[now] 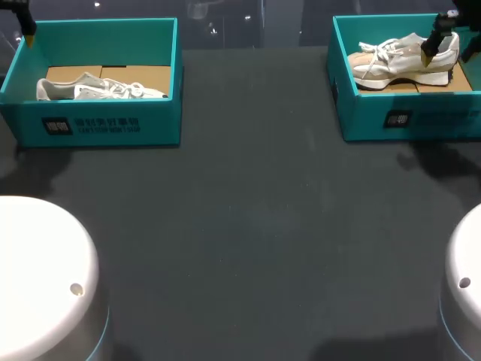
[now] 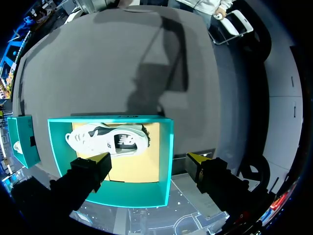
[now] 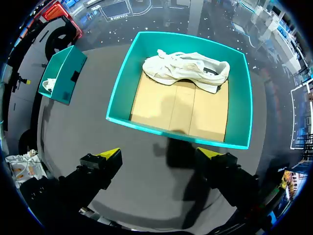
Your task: Take the shoe out of the shoebox, open the shoe tongue, remove and reinsert the insole, then place the shoe into the shoebox
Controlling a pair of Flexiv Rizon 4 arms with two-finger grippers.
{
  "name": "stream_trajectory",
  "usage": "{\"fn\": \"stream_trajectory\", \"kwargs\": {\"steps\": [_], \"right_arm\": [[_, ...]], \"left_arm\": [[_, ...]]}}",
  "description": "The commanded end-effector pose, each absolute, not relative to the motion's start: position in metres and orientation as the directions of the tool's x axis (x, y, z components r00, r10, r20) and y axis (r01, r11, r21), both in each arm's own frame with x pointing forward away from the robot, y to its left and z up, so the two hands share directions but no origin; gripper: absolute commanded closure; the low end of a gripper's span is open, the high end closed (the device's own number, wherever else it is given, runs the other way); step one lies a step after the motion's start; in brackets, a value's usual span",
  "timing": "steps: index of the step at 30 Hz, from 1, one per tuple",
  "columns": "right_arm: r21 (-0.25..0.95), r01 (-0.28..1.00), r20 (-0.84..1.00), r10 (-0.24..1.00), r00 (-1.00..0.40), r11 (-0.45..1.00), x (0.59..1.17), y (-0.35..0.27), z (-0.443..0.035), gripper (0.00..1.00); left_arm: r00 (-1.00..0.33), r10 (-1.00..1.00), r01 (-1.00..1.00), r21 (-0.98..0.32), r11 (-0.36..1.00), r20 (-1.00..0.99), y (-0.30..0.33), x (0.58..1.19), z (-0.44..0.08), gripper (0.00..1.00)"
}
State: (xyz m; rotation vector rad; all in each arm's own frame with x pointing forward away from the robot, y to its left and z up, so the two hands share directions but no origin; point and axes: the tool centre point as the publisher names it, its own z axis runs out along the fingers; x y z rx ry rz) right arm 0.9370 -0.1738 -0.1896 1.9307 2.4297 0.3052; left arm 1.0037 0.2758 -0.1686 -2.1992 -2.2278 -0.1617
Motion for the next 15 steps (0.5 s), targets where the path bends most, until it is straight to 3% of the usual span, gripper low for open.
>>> {"fn": "stream_trajectory", "kwargs": {"steps": [1,5,7,9,15], "right_arm": [[0.092,0.970,0.099,0.967,-0.233,0.225,0.946,-0.170,-0.189,0.00],[0.092,0.970,0.099,0.967,-0.233,0.225,0.946,-0.170,-0.189,0.00],[0.088,0.984,0.130,0.978,-0.164,0.154,0.949,-0.171,-0.195,0.00],[0.017,0.997,0.053,0.996,-0.078,0.077,0.965,-0.174,-0.196,0.00],[0.026,0.998,-0.038,0.998,-0.047,0.048,1.016,-0.193,-0.188,0.00]], "left_arm": [[-0.015,0.997,0.997,0.070,0.010,0.079,0.276,1.003,-0.168,0.00],[-0.015,0.997,0.997,0.070,0.010,0.079,0.276,1.003,-0.168,0.00],[-0.015,0.997,0.997,0.070,0.010,0.079,0.276,1.003,-0.168,0.00],[-0.015,0.997,0.997,0.070,0.010,0.079,0.276,1.003,-0.168,0.00],[-0.015,0.997,0.997,0.070,0.010,0.079,0.276,1.003,-0.168,0.00]]}}
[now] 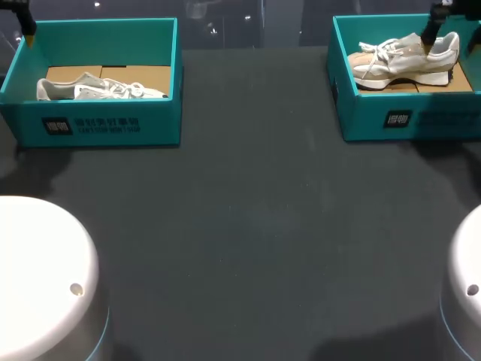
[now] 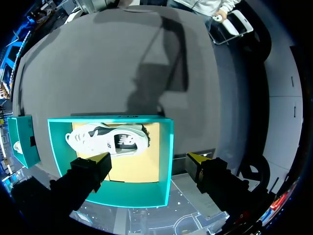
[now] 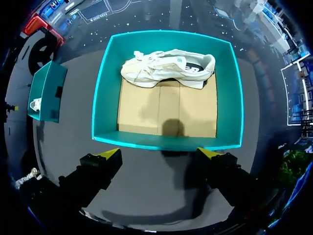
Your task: Take the shoe out of the shoebox, open the shoe tongue, remove and reinsert the insole, then place the shoe into the shoebox
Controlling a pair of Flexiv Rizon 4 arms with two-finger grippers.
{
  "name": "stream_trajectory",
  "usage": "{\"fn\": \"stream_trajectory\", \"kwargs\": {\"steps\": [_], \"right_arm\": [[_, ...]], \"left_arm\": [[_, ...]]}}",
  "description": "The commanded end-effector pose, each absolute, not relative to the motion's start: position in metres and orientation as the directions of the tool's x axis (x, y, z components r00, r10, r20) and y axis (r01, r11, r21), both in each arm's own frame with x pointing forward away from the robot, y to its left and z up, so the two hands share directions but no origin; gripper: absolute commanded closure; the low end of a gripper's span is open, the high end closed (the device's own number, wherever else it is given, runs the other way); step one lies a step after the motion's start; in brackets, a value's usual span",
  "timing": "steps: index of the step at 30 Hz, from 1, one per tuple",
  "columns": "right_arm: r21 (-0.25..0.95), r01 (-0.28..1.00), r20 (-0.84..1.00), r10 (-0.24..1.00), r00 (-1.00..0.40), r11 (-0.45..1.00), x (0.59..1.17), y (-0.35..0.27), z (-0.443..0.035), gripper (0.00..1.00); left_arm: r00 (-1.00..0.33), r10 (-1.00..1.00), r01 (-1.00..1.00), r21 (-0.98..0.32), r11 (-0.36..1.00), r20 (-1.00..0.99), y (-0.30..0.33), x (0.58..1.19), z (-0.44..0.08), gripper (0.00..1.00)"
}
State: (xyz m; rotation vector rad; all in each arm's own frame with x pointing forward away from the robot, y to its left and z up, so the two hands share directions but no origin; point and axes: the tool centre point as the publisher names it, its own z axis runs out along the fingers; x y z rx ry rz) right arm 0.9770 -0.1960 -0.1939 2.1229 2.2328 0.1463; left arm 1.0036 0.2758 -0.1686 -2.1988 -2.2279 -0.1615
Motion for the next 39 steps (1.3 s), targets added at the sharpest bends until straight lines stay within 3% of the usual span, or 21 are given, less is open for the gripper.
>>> {"fn": "stream_trajectory", "kwargs": {"steps": [1,16,39], "right_arm": [[0.029,0.998,-0.048,0.997,-0.057,0.058,1.025,-0.195,-0.188,0.00],[0.074,0.996,-0.046,0.998,-0.050,0.054,1.101,-0.250,-0.209,0.00],[0.085,0.996,-0.100,0.995,0.017,-0.008,1.122,-0.262,-0.214,0.00]], "left_arm": [[-0.015,0.997,0.997,0.070,0.010,0.079,0.276,1.003,-0.168,0.00],[-0.015,0.997,0.997,0.070,0.010,0.079,0.276,1.003,-0.168,0.00],[-0.015,0.997,0.997,0.070,0.010,0.079,0.276,1.003,-0.168,0.00]]}}
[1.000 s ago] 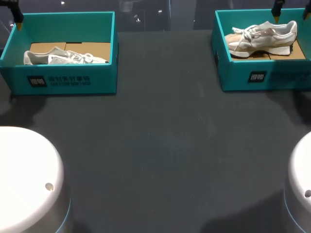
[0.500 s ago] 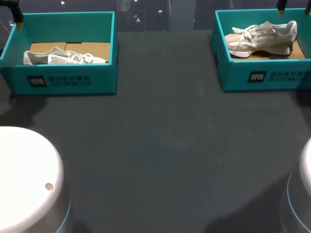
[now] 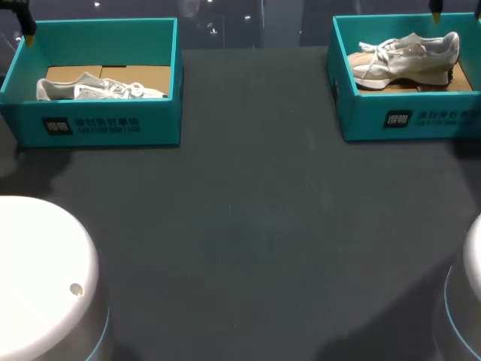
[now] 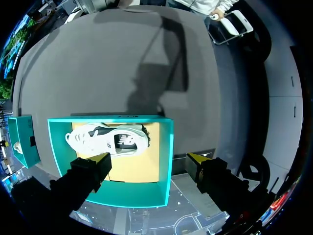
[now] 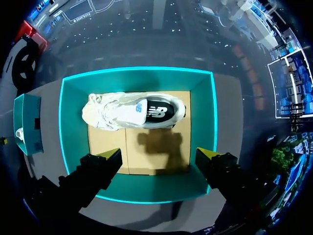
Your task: Take the shoe out of the shoebox, open the shoe tongue, remove and reinsert the insole, then place the shoe into the shoebox
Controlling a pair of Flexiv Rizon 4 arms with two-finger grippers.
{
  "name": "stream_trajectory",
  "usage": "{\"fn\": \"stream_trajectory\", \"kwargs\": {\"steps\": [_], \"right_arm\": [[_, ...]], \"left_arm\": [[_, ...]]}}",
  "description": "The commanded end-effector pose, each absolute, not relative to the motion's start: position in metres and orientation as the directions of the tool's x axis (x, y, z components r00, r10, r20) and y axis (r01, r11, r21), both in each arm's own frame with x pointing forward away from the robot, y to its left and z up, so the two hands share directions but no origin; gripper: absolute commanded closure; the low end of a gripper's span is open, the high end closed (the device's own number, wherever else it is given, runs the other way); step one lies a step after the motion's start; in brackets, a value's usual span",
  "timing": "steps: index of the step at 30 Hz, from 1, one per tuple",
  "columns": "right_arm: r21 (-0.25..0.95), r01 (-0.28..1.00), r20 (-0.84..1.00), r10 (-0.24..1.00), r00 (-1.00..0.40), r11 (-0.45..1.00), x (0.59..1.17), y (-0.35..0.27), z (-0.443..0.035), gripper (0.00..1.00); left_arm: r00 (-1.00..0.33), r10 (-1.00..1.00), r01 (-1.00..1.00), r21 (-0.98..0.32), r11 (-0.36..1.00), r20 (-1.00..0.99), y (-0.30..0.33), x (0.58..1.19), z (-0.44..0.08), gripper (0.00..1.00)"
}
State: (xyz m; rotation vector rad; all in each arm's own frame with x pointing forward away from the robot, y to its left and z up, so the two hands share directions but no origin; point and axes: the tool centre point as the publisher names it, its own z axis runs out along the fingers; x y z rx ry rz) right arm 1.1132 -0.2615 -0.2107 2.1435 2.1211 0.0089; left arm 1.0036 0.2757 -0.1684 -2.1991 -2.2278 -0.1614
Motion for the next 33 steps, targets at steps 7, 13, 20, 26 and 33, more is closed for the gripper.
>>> {"fn": "stream_trajectory", "kwargs": {"steps": [7,13,20,26,33], "right_arm": [[0.086,0.996,-0.135,0.990,0.035,-0.024,1.144,-0.277,-0.225,0.00],[0.081,0.995,-0.159,0.984,0.078,-0.065,1.152,-0.292,-0.243,0.00],[0.066,0.992,-0.171,0.979,0.114,-0.104,1.160,-0.306,-0.272,0.00],[0.072,0.990,-0.179,0.975,0.131,-0.120,1.169,-0.312,-0.286,0.00],[0.070,0.987,-0.176,0.973,0.152,-0.142,1.175,-0.318,-0.298,0.04]], "left_arm": [[-0.015,0.997,0.997,0.070,0.010,0.079,0.276,1.003,-0.168,0.00],[-0.015,0.997,0.997,0.070,0.010,0.079,0.276,1.003,-0.168,0.00],[-0.015,0.997,0.997,0.070,0.010,0.079,0.276,1.003,-0.168,0.00],[-0.015,0.997,0.997,0.070,0.010,0.079,0.276,1.003,-0.168,0.00],[-0.015,0.997,0.997,0.070,0.010,0.079,0.276,1.003,-0.168,0.00]]}}
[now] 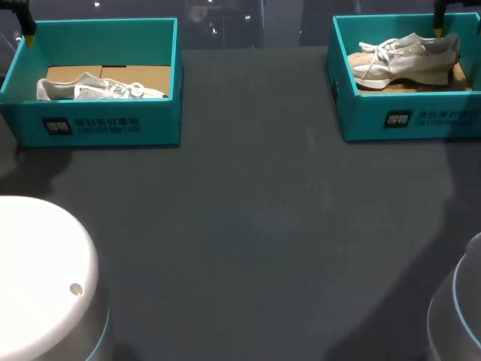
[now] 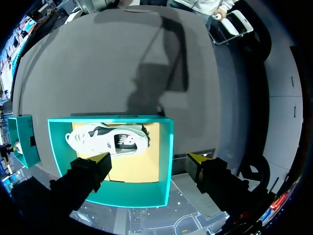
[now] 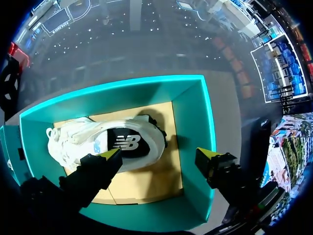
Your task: Take the shoe out of the shoebox, open the shoe tongue, remove and reinsert the insole, then place the shoe into the shoebox
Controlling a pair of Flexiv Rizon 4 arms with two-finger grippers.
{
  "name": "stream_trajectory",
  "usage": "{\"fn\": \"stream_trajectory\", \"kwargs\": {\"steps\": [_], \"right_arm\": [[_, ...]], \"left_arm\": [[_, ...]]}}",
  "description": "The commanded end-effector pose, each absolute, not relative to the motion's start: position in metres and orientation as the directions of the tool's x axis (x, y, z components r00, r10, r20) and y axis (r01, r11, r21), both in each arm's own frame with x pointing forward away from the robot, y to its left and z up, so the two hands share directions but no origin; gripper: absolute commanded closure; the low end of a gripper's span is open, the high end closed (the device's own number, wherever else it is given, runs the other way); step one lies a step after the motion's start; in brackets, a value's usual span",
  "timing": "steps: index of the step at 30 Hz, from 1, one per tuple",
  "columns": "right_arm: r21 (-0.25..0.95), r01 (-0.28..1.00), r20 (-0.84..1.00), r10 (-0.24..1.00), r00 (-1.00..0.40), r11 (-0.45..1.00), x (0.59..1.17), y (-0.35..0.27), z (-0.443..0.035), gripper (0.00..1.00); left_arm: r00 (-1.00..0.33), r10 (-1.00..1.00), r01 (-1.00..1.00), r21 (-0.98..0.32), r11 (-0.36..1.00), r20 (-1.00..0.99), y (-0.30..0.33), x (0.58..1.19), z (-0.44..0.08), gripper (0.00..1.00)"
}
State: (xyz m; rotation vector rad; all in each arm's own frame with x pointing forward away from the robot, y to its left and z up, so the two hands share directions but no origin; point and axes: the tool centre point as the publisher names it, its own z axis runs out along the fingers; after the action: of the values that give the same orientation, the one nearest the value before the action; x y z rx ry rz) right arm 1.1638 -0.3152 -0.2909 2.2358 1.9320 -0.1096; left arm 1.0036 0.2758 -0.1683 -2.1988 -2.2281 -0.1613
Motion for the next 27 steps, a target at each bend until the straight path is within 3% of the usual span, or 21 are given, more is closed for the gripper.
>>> {"fn": "stream_trajectory", "kwargs": {"steps": [1,7,17,27], "right_arm": [[0.069,0.988,-0.176,0.973,0.152,-0.142,1.175,-0.318,-0.300,0.04],[0.044,0.988,-0.179,0.972,0.155,-0.149,1.175,-0.319,-0.310,0.25],[0.011,0.989,-0.156,0.976,0.149,-0.150,1.173,-0.322,-0.329,0.30],[-0.021,0.990,-0.142,0.981,0.135,-0.139,1.175,-0.326,-0.344,0.29]], "left_arm": [[-0.015,0.997,0.997,0.070,0.010,0.079,0.276,1.003,-0.168,0.00],[-0.015,0.997,0.997,0.070,0.010,0.079,0.276,1.003,-0.168,0.00],[-0.015,0.997,0.997,0.070,0.010,0.079,0.276,1.003,-0.168,0.00],[-0.015,0.997,0.997,0.070,0.010,0.079,0.276,1.003,-0.168,0.00]]}}
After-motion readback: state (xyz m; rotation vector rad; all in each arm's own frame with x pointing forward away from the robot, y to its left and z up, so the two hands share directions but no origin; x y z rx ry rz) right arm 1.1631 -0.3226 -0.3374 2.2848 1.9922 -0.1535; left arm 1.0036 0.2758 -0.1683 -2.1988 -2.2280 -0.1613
